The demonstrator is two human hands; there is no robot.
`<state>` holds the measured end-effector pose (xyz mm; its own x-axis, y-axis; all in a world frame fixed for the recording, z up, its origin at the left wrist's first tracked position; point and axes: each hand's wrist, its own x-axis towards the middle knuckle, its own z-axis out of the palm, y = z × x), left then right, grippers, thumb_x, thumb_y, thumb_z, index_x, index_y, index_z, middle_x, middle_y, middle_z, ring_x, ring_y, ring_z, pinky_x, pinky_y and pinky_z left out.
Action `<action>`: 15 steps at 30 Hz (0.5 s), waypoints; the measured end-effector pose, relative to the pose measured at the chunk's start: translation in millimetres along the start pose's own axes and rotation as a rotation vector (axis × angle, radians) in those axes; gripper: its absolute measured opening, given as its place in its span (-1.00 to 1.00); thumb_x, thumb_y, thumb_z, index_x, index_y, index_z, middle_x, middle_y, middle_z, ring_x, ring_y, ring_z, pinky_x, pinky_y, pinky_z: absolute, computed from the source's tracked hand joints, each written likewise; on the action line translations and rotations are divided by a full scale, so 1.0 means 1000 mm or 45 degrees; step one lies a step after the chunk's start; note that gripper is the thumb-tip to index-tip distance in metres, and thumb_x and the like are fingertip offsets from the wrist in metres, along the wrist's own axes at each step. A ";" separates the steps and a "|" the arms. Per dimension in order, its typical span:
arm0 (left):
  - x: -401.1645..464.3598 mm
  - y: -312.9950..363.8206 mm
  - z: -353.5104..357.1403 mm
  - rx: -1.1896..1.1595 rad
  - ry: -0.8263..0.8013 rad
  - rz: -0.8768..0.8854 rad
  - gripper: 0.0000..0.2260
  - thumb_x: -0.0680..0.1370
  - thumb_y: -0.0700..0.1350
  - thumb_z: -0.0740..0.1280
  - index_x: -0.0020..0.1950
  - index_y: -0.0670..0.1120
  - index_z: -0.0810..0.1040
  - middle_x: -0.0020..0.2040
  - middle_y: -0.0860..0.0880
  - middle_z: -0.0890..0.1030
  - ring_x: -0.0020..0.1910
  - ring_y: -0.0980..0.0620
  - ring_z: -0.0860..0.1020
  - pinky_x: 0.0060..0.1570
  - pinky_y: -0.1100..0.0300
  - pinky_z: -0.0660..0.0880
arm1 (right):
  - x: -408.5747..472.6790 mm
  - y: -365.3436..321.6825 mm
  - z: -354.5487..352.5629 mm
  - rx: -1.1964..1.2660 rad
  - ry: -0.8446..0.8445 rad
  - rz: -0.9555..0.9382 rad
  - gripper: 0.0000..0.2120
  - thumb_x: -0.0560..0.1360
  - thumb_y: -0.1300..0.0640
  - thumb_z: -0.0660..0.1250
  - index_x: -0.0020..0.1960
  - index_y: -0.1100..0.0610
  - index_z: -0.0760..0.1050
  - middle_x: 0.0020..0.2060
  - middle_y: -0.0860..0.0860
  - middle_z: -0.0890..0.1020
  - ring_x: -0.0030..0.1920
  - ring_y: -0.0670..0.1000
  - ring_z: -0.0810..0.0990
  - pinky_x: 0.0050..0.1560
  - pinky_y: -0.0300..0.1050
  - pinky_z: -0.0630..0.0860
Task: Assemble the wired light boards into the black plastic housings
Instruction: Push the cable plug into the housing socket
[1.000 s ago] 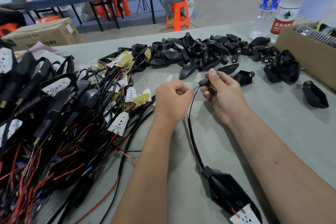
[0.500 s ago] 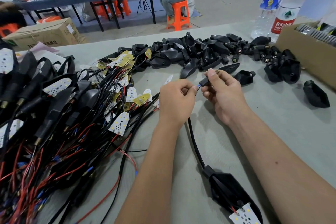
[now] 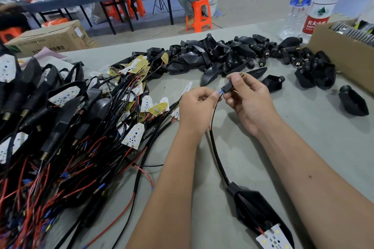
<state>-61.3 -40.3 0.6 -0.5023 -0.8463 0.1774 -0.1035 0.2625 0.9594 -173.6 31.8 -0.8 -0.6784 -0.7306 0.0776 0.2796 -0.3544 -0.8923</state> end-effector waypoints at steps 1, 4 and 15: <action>0.000 -0.002 0.000 0.095 0.016 0.070 -0.79 0.58 -0.20 0.40 -0.26 -0.13 0.61 -0.49 0.14 0.39 -0.45 0.13 0.32 -0.36 0.20 0.29 | 0.000 0.001 0.000 -0.026 0.008 -0.008 -0.91 0.65 0.17 0.35 0.02 0.19 0.57 -0.32 0.02 0.61 -0.35 -0.04 0.57 -0.35 -0.25 0.52; 0.001 -0.006 -0.001 0.316 0.073 0.317 -0.84 0.56 -0.19 0.43 -0.23 -0.11 0.64 -0.45 0.13 0.43 -0.42 0.12 0.37 -0.32 0.18 0.32 | -0.001 0.001 0.000 -0.051 0.048 0.002 -0.88 0.65 0.15 0.36 0.00 0.20 0.57 -0.34 0.01 0.62 -0.37 -0.06 0.57 -0.34 -0.26 0.52; 0.000 0.003 0.008 0.027 0.090 0.083 -0.76 0.55 -0.18 0.44 -0.32 0.01 0.62 -0.49 0.18 0.49 -0.47 0.19 0.39 -0.34 0.27 0.34 | -0.001 -0.002 -0.001 0.019 -0.016 0.022 -0.89 0.65 0.16 0.34 0.04 0.19 0.61 -0.29 0.04 0.60 -0.33 -0.05 0.56 -0.35 -0.27 0.52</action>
<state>-68.2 -36.1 2.1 -0.4468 -0.8576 0.2549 -0.0914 0.3271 0.9405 -174.1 34.4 0.7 -0.6649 -0.7438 0.0681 0.3014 -0.3506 -0.8867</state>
